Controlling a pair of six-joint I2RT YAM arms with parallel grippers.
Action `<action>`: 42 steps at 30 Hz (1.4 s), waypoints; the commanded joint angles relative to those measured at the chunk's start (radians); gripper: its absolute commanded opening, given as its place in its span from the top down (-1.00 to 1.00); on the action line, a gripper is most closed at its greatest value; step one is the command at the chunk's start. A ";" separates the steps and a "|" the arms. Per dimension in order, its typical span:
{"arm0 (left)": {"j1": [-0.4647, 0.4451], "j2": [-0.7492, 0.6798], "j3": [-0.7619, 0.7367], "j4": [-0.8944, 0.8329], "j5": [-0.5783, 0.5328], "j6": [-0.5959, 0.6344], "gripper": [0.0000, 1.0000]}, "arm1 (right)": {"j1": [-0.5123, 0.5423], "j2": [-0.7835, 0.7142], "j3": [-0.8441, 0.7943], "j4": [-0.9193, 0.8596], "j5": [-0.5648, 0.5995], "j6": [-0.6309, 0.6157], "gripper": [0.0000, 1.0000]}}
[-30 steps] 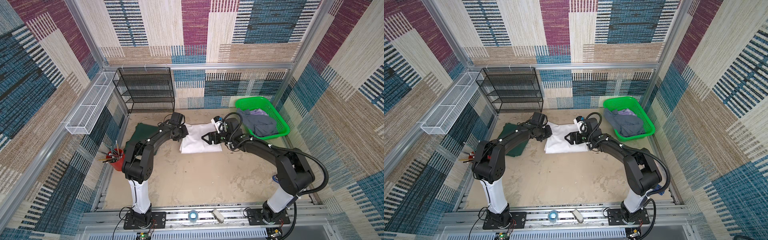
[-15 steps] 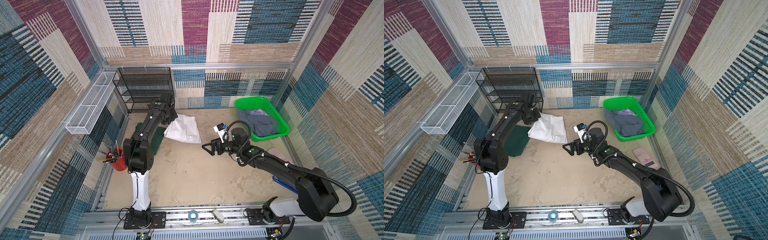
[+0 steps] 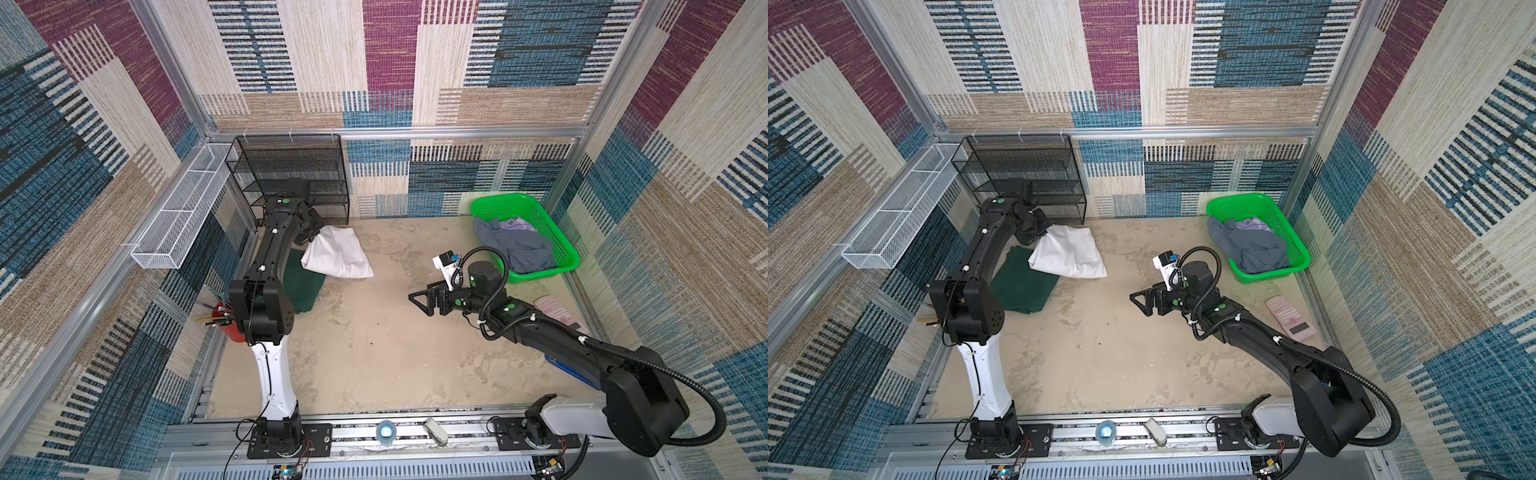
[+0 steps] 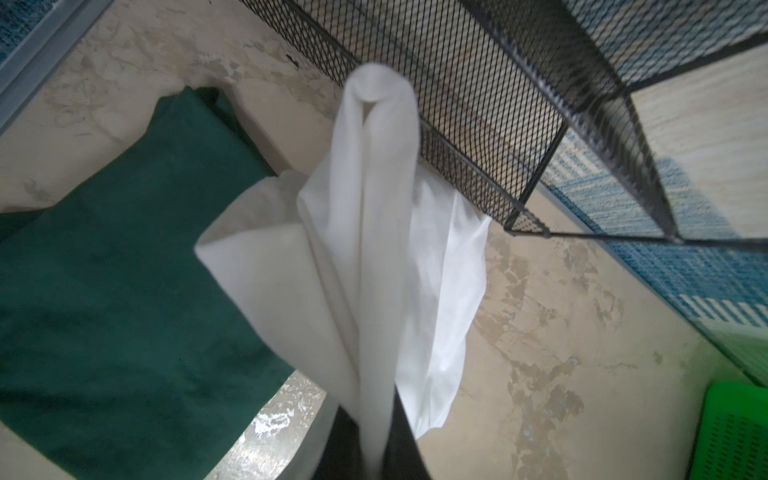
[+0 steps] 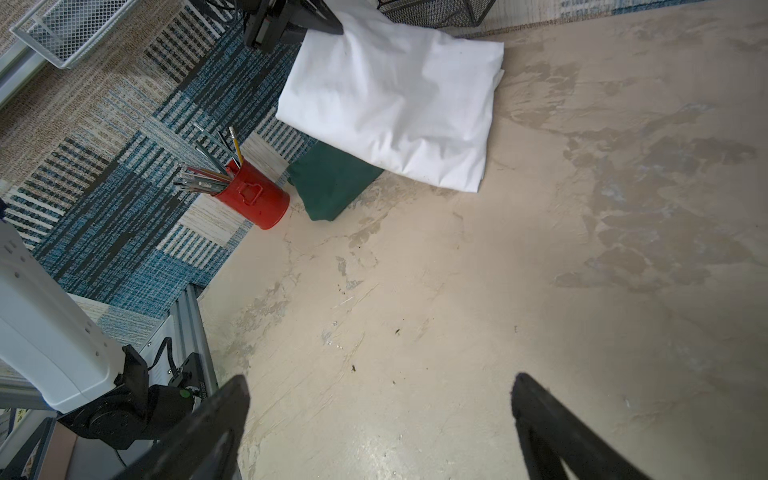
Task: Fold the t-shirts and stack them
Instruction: 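Carry the white bundle with the left gripper onto the green cloth and lower it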
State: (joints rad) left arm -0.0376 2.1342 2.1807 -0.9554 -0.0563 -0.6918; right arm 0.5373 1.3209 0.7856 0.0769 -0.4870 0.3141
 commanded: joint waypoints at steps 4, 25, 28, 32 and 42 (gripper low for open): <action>0.034 -0.003 0.025 0.088 -0.061 -0.111 1.00 | 0.001 -0.009 0.009 -0.014 0.024 0.001 -0.98; 0.097 -0.448 -0.632 0.469 -0.257 -0.199 1.00 | 0.001 0.022 -0.018 -0.018 0.021 -0.013 -0.98; 0.102 -0.546 -0.770 0.519 -0.284 -0.205 1.00 | 0.001 0.026 -0.024 -0.011 0.011 -0.006 -0.98; 0.108 -0.647 -0.928 0.533 -0.312 -0.231 1.00 | 0.001 0.042 -0.031 0.009 0.003 0.002 -0.97; 0.127 -0.713 -1.196 0.594 -0.279 -0.251 -0.21 | 0.001 0.081 -0.019 0.006 -0.003 0.013 -0.98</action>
State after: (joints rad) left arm 0.0845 1.4105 0.9905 -0.4072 -0.3565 -0.9657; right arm 0.5373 1.3968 0.7635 0.0563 -0.4877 0.3180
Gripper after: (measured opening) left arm 0.373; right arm 0.988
